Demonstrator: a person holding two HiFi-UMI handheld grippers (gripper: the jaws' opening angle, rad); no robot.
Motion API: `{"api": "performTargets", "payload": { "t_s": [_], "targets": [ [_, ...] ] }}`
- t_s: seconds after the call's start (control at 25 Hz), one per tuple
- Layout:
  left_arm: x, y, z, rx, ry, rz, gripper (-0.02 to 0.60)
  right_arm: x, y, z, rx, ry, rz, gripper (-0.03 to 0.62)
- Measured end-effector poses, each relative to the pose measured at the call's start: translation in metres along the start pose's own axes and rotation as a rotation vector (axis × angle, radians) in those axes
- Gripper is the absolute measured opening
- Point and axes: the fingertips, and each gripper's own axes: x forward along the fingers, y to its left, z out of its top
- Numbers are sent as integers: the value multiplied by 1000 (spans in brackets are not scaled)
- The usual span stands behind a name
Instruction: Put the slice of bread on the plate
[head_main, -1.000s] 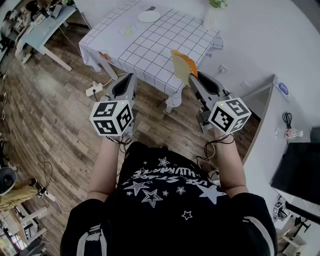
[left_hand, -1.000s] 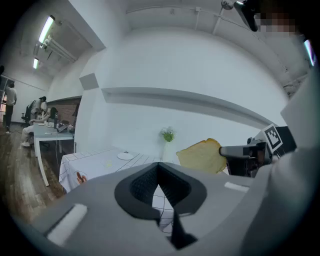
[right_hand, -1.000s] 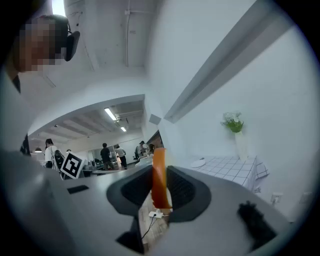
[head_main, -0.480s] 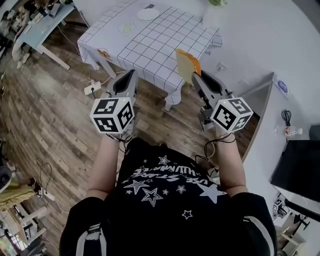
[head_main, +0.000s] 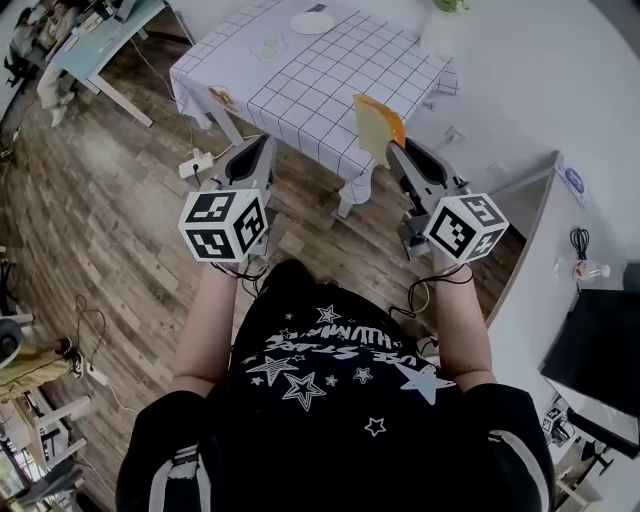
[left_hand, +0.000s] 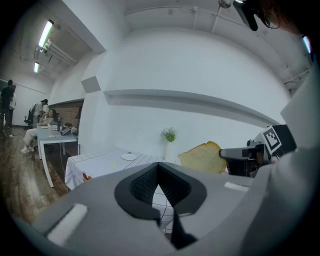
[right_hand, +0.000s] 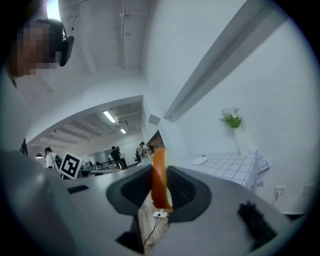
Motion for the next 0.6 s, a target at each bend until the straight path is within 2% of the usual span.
{"api": "performTargets", "payload": {
  "t_s": [0.32, 0.6],
  "targets": [
    [-6, -6, -7, 10, 15, 19, 9, -3, -3, -6, 14, 12, 15, 100],
    [6, -1, -10, -6, 15, 12, 9, -1, -18, -15, 50, 27, -13, 101]
  ]
}}
